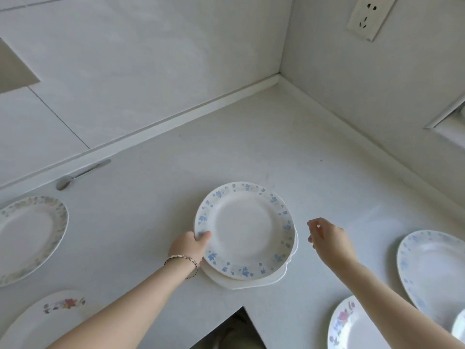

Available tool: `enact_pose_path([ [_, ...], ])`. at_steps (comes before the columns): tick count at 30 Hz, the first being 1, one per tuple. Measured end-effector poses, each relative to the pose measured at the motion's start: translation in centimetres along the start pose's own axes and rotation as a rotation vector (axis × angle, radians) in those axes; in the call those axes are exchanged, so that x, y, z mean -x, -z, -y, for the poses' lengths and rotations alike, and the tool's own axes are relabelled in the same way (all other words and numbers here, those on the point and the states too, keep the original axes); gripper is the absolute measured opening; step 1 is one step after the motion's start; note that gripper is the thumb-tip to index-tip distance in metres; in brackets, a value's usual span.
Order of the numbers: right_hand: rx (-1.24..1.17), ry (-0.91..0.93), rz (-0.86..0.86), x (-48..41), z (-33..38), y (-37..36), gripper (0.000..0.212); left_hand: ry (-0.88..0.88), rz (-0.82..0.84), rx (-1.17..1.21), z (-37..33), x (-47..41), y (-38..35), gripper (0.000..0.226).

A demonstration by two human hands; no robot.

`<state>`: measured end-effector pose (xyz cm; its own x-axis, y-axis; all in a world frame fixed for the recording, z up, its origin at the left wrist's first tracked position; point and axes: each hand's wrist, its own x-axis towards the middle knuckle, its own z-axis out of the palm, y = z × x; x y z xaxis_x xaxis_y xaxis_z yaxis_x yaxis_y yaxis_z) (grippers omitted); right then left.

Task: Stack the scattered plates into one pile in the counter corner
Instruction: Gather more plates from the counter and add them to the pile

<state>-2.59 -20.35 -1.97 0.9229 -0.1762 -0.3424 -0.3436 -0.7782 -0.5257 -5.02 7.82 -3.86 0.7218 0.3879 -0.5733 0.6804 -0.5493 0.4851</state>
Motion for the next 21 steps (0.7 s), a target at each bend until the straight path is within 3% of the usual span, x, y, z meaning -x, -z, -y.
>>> enact_pose_path([
  [11, 0.121, 0.046, 0.016, 0.6, 0.9, -0.2, 0.030, -0.127, -0.009, -0.694, -0.4, 0.0, 0.4, 0.049],
  [13, 0.136, 0.087, 0.023, 1.0, 1.9, -0.4, 0.028, -0.158, 0.030, -0.658, 0.1, -0.1, 0.5, 0.045],
  [16, 0.145, 0.185, 0.058, 1.7, 5.1, -1.4, 0.025, -0.115, 0.105, -0.373, 1.9, -0.4, 1.3, 0.041],
  [21, 0.277, 0.405, 0.304, 3.9, 12.4, -5.8, 0.027, -0.042, -0.012, -0.181, 8.7, -1.6, 6.4, 0.023],
])
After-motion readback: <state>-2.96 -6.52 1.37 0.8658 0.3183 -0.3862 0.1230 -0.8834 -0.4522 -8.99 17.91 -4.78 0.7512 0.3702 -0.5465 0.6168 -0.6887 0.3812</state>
